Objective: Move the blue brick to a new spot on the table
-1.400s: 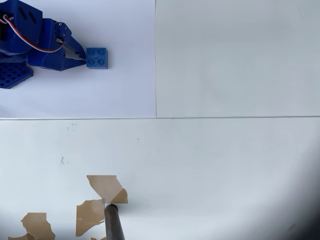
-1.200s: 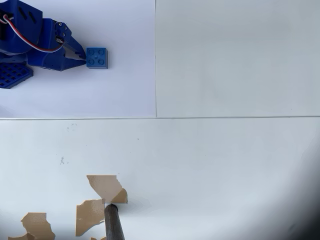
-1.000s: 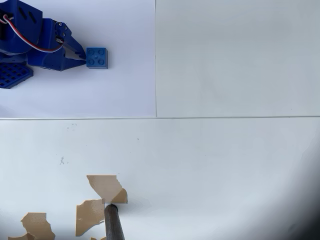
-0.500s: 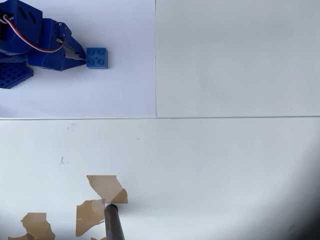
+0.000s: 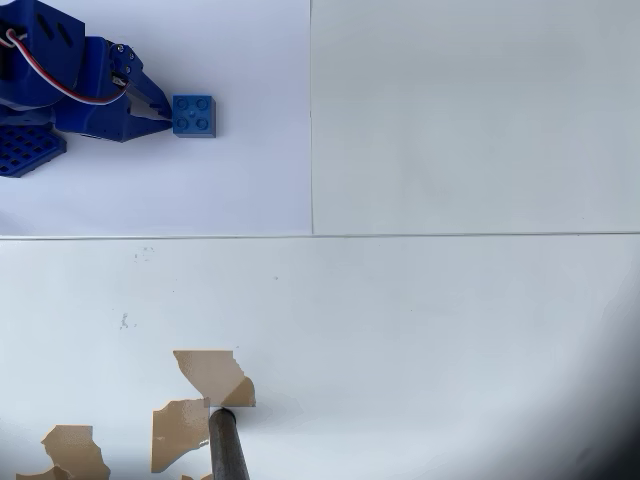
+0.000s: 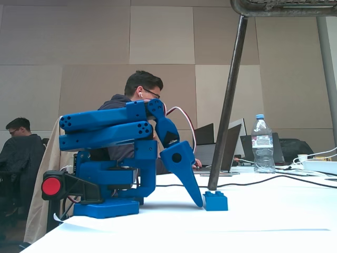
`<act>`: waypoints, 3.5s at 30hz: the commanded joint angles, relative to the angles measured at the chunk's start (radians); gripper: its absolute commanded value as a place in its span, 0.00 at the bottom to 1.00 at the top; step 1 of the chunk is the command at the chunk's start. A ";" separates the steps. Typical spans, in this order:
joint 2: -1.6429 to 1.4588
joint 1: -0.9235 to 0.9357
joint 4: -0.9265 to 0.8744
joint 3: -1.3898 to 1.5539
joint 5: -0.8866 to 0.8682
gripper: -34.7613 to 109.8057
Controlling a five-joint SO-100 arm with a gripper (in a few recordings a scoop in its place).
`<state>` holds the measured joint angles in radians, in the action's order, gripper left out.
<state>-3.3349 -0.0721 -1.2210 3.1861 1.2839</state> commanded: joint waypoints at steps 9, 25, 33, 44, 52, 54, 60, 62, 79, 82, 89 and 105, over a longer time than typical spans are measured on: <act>-0.005 0.015 0.008 0.034 0.014 0.24; -0.003 0.064 -0.012 0.011 0.078 0.24; 0.167 -0.031 -0.060 -0.192 0.046 0.24; 0.681 0.018 0.025 -0.586 0.069 0.38; 0.854 0.173 0.153 -0.649 0.296 0.48; 0.888 0.187 0.173 -0.649 0.319 0.49; 1.002 0.189 0.233 -0.637 0.316 0.49; 1.042 0.178 0.252 -0.637 0.298 0.49; 1.195 0.084 0.331 -0.627 0.169 0.48; 1.252 0.107 0.368 -0.629 0.179 0.44; 1.262 0.144 0.379 -0.640 0.147 0.28; 1.365 0.514 0.107 -1.137 -0.064 0.27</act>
<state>-1.9896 0.3497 -1.0845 2.2089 1.2425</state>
